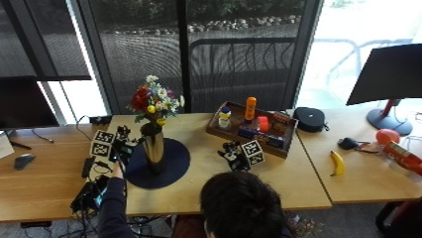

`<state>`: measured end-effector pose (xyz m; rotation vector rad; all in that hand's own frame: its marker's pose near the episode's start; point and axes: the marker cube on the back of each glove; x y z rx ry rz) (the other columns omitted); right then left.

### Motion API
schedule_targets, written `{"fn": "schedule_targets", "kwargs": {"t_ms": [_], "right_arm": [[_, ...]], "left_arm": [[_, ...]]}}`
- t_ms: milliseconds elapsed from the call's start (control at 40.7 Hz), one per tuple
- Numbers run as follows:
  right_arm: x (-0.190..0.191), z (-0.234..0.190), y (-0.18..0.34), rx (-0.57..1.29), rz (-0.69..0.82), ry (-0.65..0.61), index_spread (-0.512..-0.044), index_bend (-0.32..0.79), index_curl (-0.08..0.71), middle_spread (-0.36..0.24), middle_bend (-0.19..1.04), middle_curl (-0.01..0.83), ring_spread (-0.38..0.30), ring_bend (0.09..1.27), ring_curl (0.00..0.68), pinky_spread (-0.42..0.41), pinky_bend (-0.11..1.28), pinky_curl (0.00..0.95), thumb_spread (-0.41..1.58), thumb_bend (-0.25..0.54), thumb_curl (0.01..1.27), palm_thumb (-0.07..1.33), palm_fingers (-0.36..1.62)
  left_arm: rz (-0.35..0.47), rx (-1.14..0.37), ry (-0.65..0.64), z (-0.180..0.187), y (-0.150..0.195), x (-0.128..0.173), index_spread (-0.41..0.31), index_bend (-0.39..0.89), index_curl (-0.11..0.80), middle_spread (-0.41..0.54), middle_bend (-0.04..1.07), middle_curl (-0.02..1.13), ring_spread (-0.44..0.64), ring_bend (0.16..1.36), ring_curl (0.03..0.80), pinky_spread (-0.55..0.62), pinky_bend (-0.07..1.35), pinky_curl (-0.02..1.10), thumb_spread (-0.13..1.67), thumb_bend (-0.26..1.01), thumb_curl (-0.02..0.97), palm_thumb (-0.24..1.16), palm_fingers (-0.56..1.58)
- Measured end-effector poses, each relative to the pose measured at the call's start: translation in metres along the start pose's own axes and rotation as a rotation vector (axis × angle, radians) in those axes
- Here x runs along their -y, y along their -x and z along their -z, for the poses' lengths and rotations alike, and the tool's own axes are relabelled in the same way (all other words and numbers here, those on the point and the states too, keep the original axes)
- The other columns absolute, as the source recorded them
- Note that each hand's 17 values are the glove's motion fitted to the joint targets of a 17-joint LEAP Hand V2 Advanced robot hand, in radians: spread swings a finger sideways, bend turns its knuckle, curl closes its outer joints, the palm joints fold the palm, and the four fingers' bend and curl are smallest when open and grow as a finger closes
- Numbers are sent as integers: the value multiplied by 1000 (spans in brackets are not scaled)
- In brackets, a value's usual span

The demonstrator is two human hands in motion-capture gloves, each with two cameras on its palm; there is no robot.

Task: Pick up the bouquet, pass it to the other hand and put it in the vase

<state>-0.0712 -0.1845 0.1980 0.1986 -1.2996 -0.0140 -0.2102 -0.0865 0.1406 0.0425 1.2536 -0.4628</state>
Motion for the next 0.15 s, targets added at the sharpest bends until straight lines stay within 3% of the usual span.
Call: {"fn": "schedule_targets", "kwargs": {"t_ms": [147], "right_arm": [[3, -7, -21, -36, -8, -15, -260, 178, 368, -14, 162, 316, 85, 247, 314, 271, 426, 342, 1183, -13, 426, 869, 427]], "left_arm": [[-19, -41, -5, 0, -5, -8, 162, 90, 302, 395, 151, 340, 471, 483, 340, 501, 292, 366, 817, -45, 405, 390, -138]]}}
